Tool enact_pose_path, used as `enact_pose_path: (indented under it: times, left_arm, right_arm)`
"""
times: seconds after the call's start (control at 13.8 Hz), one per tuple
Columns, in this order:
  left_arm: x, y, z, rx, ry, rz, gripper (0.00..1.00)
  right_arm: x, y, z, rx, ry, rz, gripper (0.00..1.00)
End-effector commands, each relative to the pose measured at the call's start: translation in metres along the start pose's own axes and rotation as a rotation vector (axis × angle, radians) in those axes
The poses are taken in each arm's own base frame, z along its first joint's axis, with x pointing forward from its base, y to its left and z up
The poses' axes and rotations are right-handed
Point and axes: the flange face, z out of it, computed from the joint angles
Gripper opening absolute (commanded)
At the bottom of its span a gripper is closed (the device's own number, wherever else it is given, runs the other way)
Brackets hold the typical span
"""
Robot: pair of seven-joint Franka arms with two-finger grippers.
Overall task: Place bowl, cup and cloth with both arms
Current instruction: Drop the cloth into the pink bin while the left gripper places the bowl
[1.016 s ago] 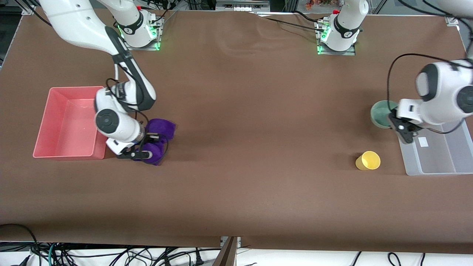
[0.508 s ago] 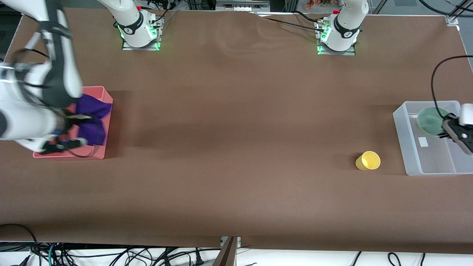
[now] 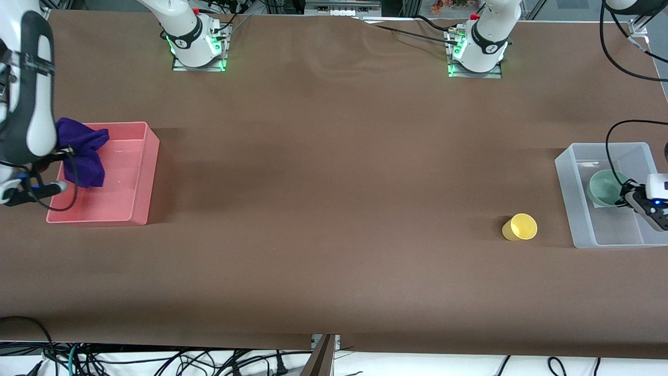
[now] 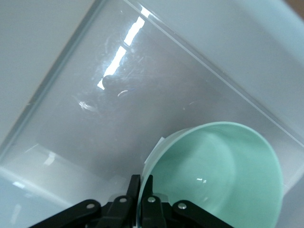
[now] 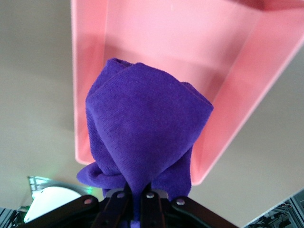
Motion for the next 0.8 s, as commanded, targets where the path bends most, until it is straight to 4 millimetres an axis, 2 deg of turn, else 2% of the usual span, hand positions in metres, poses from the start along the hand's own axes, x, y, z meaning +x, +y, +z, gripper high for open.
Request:
enact_pose_path:
  times: [0.0, 0.07, 0.15, 0.22, 0.29, 0.36, 0.51, 0.65, 0.73]
  left_arm:
    - [0.002, -0.008, -0.020, 0.015, 0.024, 0.004, 1.00]
    - [0.005, -0.007, -0.033, 0.027, 0.025, 0.005, 1.00]
    - [0.011, -0.004, -0.057, 0.034, 0.024, 0.012, 1.00]
    - [0.022, 0.003, -0.080, 0.018, 0.022, 0.020, 1.00]
    - [0.041, 0.010, -0.114, 0.016, 0.024, 0.038, 1.00]
    - [0.055, 0.017, -0.137, 0.004, 0.023, 0.033, 1.00]
    - [0.102, 0.032, -0.169, -0.009, 0.036, -0.004, 1.00]
    - [0.157, 0.054, -0.175, -0.028, 0.059, -0.059, 1.00]
    - [0.185, 0.066, -0.168, -0.047, 0.061, -0.114, 1.00]
  right_arm:
    - [0.006, 0.003, 0.038, 0.008, 0.002, -0.009, 0.00]
    - [0.010, 0.003, 0.047, 0.015, -0.006, -0.007, 0.00]
    - [0.013, 0.003, 0.051, 0.021, -0.011, 0.007, 0.19]
    - [0.015, 0.001, 0.049, 0.037, 0.005, 0.012, 0.83]
    - [0.012, 0.001, 0.041, 0.061, 0.030, 0.015, 1.00]
    - [0.007, 0.003, 0.021, 0.060, 0.067, 0.021, 1.00]
    - [-0.007, -0.001, -0.031, 0.051, 0.107, 0.015, 1.00]
    - [-0.036, -0.020, -0.100, 0.051, 0.146, -0.012, 1.00]
    - [-0.043, -0.049, -0.134, 0.038, 0.188, -0.063, 1.00]
